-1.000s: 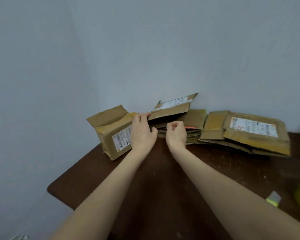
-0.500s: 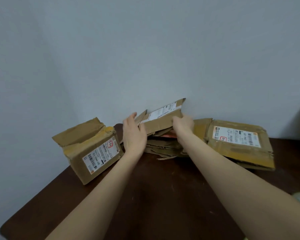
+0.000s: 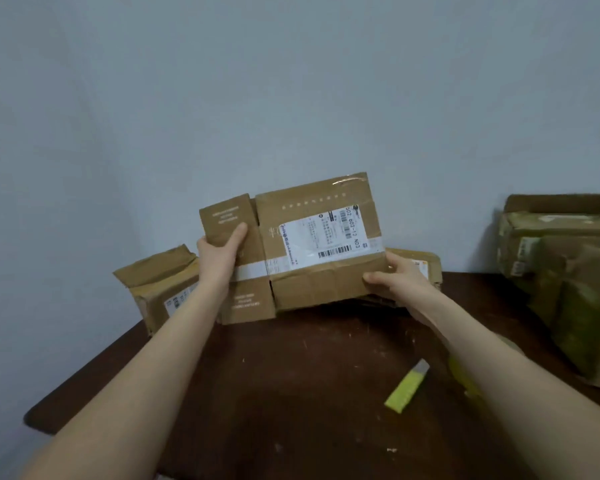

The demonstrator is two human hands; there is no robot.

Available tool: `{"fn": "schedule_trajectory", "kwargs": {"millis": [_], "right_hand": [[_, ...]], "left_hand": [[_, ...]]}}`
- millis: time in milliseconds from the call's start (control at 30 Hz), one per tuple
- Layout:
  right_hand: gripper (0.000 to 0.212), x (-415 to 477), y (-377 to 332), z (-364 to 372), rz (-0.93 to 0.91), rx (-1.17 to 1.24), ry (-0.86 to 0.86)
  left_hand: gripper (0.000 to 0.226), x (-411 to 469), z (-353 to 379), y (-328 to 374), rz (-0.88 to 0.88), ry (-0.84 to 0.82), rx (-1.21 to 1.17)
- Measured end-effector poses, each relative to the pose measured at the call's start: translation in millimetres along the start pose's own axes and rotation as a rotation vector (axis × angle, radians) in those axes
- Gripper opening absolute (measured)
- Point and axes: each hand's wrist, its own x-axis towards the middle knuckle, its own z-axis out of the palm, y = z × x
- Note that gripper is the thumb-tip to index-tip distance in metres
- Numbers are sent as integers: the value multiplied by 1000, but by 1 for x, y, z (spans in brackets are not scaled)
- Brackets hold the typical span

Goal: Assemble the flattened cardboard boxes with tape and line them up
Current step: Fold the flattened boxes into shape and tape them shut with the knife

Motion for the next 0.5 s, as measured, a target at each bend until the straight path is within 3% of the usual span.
{"fn": "schedule_trajectory", "kwargs": {"millis": [67, 200, 367, 500], "right_hand": [[39, -20, -3, 8, -42, -145, 37], [54, -51, 0, 34, -114, 30, 182], [80, -78, 30, 66, -139, -28, 231], [89, -88, 33, 79, -188, -34, 182]], "left_hand": [[82, -21, -10, -5, 74, -51, 30], [87, -50, -30, -16, 185, -201, 77], [120, -78, -50, -35, 193, -400, 26], [118, -84, -54, -43, 108, -477, -143]]}}
